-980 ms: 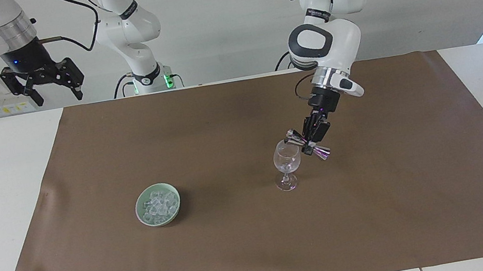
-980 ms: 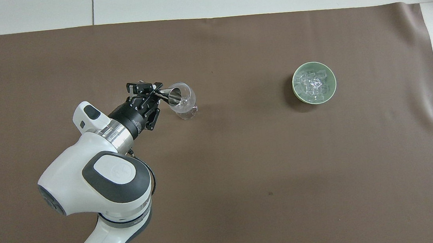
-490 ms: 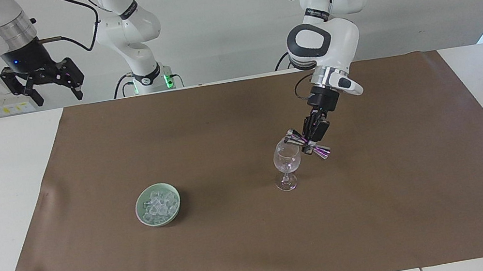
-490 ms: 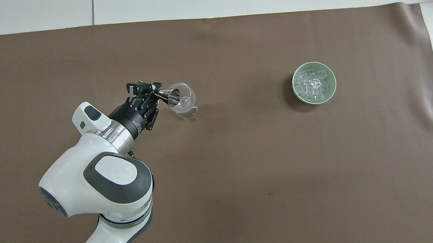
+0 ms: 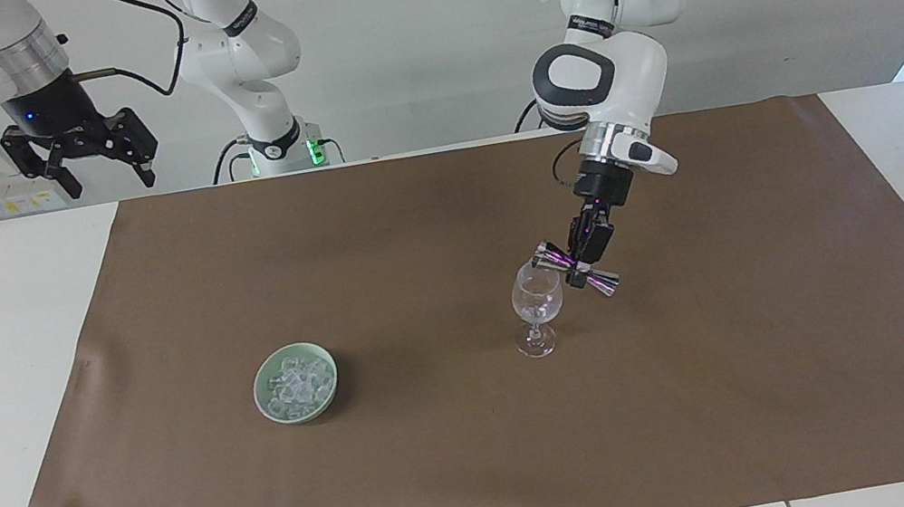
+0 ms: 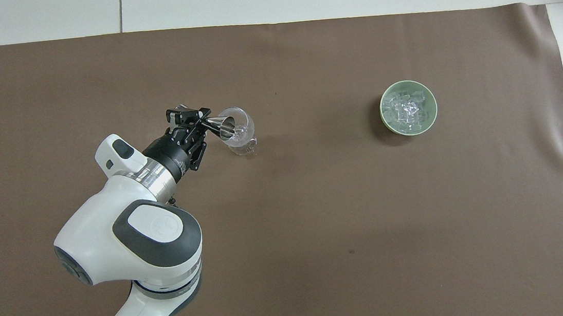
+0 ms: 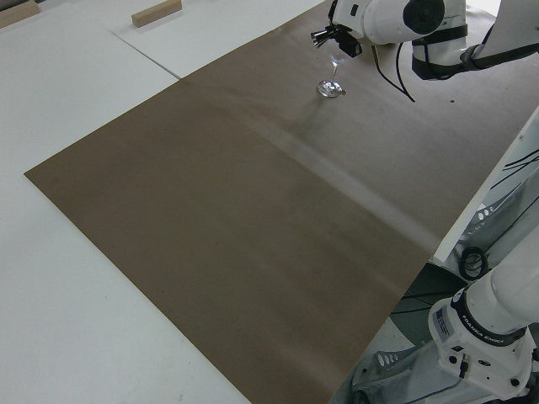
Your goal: Pour wine and add ice with both arms
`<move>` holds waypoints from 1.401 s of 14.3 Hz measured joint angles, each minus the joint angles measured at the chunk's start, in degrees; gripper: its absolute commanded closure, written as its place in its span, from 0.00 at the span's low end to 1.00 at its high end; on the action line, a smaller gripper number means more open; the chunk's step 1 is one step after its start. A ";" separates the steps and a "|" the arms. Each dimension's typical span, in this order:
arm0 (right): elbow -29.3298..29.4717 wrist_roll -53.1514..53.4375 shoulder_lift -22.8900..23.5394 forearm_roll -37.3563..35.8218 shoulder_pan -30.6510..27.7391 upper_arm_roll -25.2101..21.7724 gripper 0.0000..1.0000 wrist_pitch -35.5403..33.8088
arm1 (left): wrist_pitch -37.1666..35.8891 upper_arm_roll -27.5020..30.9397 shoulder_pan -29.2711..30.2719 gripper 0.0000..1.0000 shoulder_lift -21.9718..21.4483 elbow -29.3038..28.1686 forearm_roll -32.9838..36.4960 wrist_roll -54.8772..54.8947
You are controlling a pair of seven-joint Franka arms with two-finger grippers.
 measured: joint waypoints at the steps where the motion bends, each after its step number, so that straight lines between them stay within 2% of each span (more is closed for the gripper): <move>1: 0.00 0.00 0.00 0.00 0.00 0.00 0.00 0.00 | 0.26 0.00 0.00 1.00 0.00 -0.03 0.00 0.02; 20: 0.00 0.00 0.00 0.00 0.00 0.00 0.00 0.00 | 2.82 0.06 -0.56 1.00 0.00 0.34 0.00 0.59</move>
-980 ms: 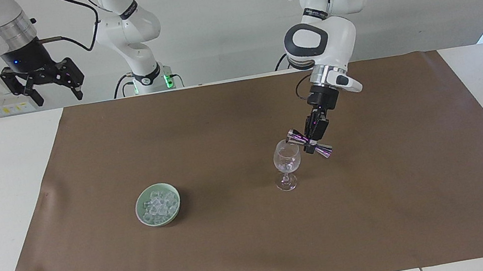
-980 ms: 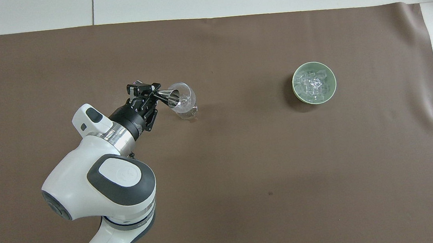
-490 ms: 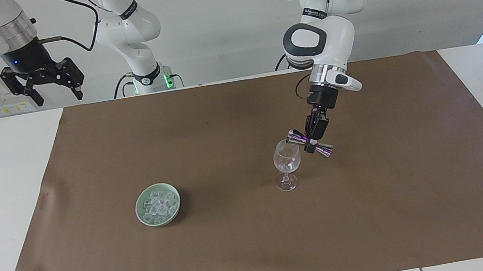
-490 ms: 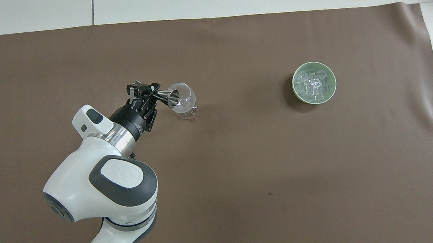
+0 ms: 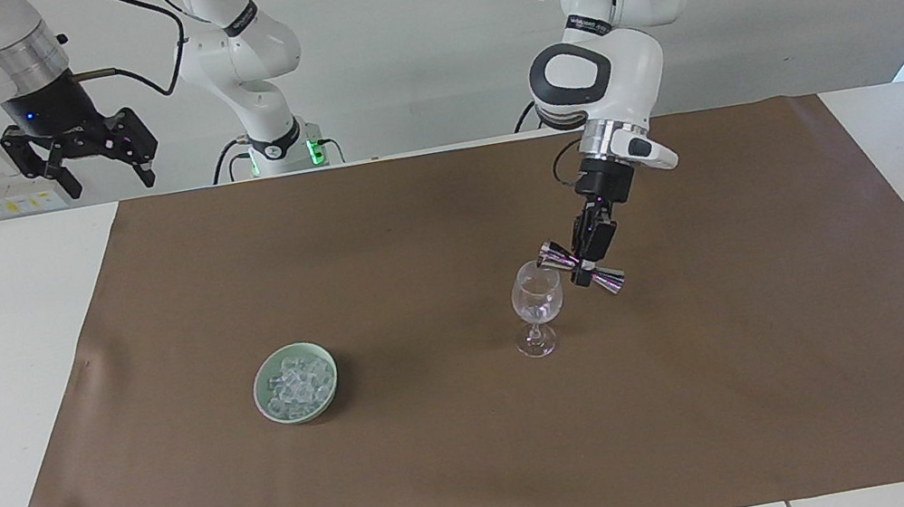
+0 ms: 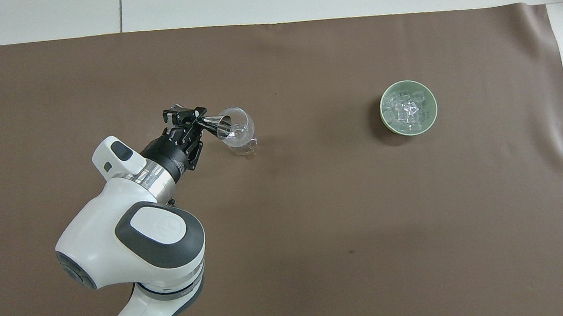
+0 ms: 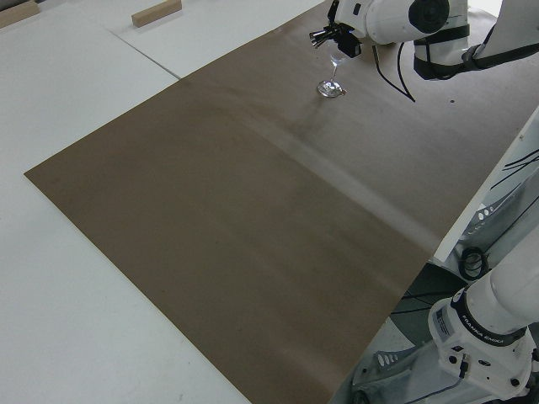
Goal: Pour wine and add ice with both arms
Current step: 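Keep tilting the jigger over the glass with the left gripper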
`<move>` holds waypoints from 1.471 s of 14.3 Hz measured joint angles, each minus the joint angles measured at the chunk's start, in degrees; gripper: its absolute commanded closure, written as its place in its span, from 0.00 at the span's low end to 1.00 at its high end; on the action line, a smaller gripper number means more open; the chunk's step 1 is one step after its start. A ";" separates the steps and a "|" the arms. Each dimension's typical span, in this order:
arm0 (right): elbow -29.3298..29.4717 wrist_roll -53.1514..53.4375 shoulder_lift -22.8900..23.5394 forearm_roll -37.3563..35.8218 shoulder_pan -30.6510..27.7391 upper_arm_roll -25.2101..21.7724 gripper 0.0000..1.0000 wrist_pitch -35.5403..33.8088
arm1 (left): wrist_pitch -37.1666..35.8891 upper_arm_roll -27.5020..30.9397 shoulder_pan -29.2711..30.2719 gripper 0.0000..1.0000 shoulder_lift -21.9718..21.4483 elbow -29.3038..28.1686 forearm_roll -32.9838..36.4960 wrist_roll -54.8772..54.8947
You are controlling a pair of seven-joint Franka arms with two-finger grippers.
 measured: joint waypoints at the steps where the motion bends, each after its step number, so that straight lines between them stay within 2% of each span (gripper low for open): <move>1: 0.00 0.00 0.00 0.00 0.00 0.00 0.00 0.00 | 0.20 0.02 0.00 1.00 0.00 0.19 0.00 0.00; 21: 0.00 0.00 0.00 0.00 -0.08 -0.11 0.00 0.00 | 6.12 -0.09 -1.05 1.00 2.30 2.40 3.43 3.23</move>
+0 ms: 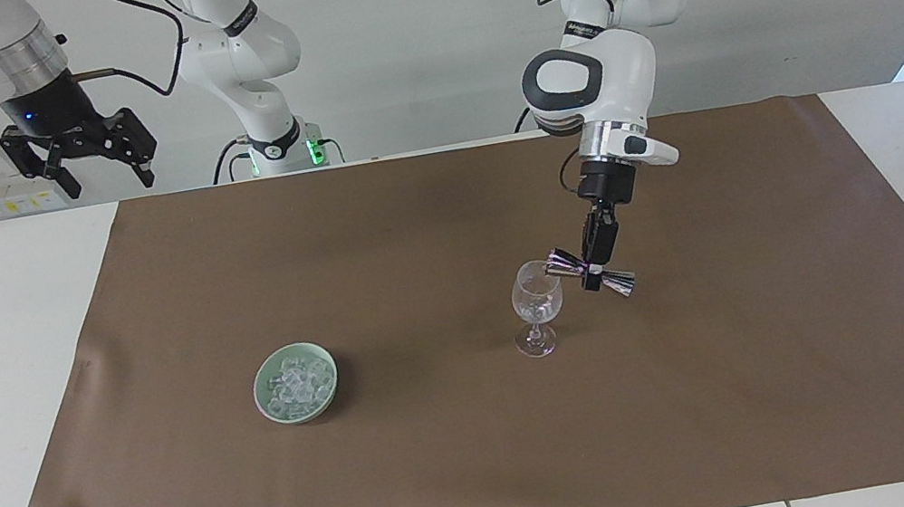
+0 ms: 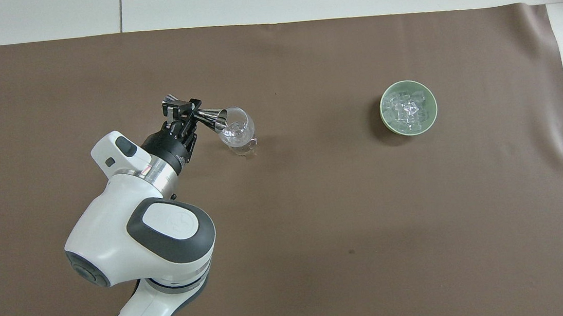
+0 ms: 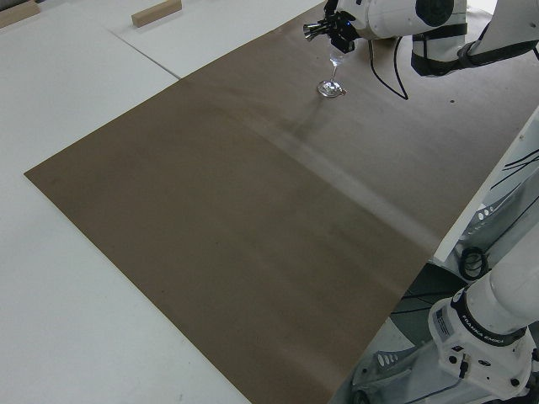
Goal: Pour wine and add ice with both arms
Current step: 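Keep tilting the jigger over the glass with the left gripper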
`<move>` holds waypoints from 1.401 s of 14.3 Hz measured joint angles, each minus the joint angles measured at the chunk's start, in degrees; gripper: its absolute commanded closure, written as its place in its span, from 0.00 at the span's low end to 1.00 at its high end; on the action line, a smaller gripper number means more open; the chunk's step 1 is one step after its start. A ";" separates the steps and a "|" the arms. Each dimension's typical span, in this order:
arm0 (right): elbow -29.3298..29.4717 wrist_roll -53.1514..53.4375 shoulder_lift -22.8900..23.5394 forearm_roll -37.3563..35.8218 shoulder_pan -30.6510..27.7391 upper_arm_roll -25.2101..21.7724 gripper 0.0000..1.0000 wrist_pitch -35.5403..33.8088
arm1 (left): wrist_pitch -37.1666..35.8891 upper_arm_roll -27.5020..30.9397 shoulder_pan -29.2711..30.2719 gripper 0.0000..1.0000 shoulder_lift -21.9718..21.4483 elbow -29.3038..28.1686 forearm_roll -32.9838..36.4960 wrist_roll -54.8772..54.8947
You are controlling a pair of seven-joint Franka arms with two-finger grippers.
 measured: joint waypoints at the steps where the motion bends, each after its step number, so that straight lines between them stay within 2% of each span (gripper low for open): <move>1: 0.00 0.00 0.00 0.00 -0.01 -0.01 0.00 0.00 | 0.20 0.00 -0.04 1.00 0.14 0.24 0.18 0.08; 20: 0.00 0.00 0.00 0.00 -0.04 -0.02 0.00 0.00 | 1.13 0.13 -0.74 1.00 1.60 1.44 3.83 2.96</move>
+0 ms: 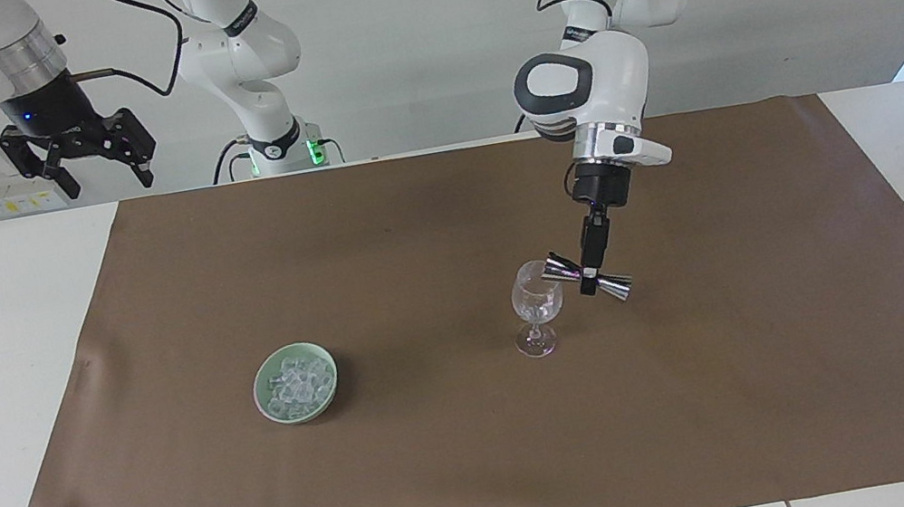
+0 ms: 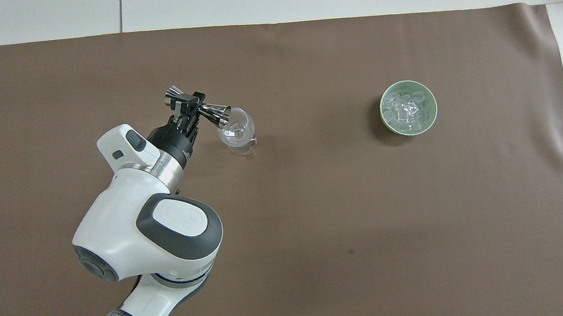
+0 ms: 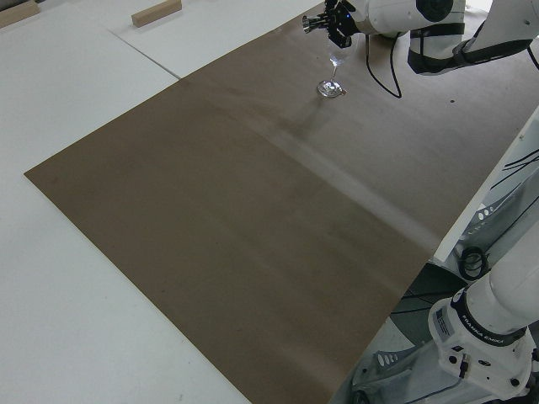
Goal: Pour wine and add ice with both arms
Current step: 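Keep tilting the jigger over the glass with the left gripper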
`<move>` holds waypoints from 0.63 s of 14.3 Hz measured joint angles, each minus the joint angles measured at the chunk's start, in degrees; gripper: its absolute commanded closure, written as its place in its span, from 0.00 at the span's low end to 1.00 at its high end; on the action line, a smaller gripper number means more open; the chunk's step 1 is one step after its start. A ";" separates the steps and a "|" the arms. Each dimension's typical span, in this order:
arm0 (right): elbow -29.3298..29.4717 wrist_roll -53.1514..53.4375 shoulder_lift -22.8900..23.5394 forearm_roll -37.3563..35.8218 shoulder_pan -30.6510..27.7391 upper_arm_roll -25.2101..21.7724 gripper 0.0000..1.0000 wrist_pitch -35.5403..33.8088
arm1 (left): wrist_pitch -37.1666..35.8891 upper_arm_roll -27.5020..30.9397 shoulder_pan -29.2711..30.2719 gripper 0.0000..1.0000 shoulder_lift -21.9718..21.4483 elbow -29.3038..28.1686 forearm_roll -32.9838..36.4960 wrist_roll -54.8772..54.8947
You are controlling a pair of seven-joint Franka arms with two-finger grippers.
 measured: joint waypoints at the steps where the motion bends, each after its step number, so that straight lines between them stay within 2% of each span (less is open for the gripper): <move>1: 0.00 0.00 0.00 0.00 0.00 0.00 0.00 0.00 | 0.03 0.03 0.00 1.00 0.13 0.01 0.10 0.34; 9: 0.00 0.00 0.00 0.00 -0.03 0.00 0.00 0.00 | 0.28 0.07 0.00 1.00 0.50 0.23 0.23 1.00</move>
